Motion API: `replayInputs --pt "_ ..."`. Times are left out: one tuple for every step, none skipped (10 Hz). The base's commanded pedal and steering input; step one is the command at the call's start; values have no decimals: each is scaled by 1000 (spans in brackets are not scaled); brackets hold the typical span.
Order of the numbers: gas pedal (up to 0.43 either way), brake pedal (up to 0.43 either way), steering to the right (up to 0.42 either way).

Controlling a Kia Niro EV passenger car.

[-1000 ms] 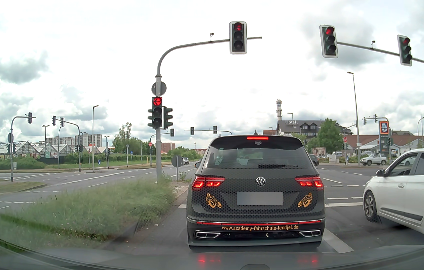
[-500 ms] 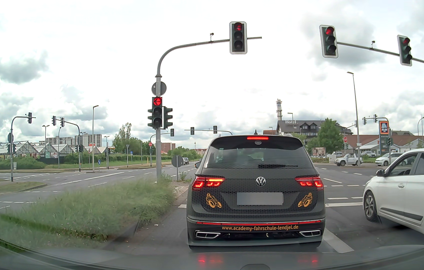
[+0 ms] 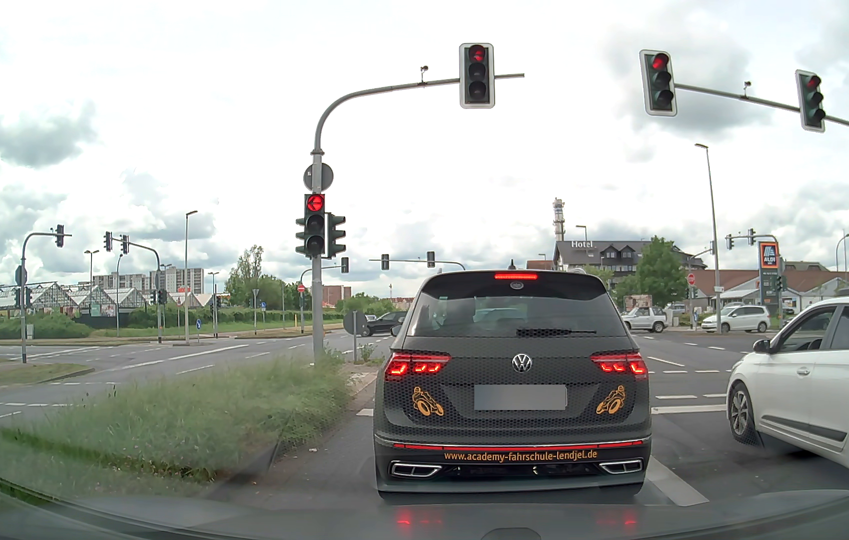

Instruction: Follow the waypoints while adhering to traffic rules and regulations

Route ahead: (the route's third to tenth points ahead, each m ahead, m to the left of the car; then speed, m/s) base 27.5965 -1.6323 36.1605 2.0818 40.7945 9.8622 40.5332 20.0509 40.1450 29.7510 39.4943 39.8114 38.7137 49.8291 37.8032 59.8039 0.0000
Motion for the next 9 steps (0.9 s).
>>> replayInputs --pt "0 256 6" --pt "0 256 6" --pt "0 256 6" --pt "0 256 6" --pt "0 256 6" --pt "0 256 6" --pt "0 256 6" --pt "0 250 6" --pt "0 256 6"
